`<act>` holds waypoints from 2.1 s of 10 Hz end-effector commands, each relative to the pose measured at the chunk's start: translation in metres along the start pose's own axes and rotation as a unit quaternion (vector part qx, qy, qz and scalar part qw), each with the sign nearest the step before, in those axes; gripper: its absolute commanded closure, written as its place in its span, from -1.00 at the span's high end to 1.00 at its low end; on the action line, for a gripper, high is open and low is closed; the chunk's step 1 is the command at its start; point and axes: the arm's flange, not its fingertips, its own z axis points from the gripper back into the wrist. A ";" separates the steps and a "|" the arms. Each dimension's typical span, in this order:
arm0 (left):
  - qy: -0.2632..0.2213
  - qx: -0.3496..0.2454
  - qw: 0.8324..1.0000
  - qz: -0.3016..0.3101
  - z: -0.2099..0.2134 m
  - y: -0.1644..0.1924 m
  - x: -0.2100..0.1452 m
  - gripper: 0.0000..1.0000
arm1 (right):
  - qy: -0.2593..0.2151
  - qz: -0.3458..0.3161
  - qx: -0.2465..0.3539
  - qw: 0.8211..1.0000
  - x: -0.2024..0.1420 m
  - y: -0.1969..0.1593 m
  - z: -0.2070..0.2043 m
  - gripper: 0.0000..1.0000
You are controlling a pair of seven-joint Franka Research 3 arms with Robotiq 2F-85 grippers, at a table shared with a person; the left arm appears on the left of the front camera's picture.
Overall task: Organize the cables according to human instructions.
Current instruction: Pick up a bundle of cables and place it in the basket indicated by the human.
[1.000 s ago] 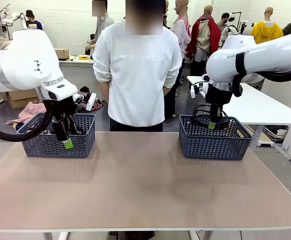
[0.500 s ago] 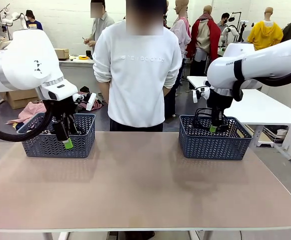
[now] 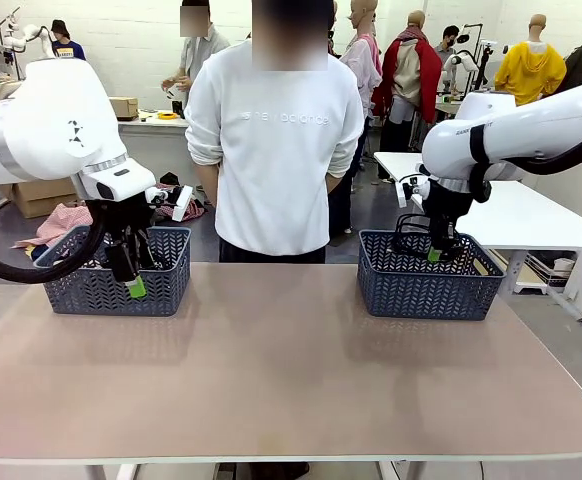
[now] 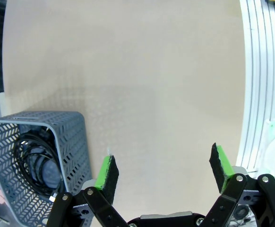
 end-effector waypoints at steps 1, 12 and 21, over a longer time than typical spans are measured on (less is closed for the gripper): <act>0.002 0.003 1.000 0.002 0.002 0.001 -0.001 1.00 | 0.008 0.021 -0.008 1.000 0.001 -0.012 -0.002 -0.80; 0.002 0.003 1.000 0.002 0.002 0.001 -0.001 1.00 | 0.010 0.020 -0.007 1.000 0.003 -0.020 -0.005 0.39; 0.002 0.003 1.000 0.002 0.002 0.001 -0.001 1.00 | 0.011 0.015 -0.003 1.000 0.005 -0.018 -0.009 1.00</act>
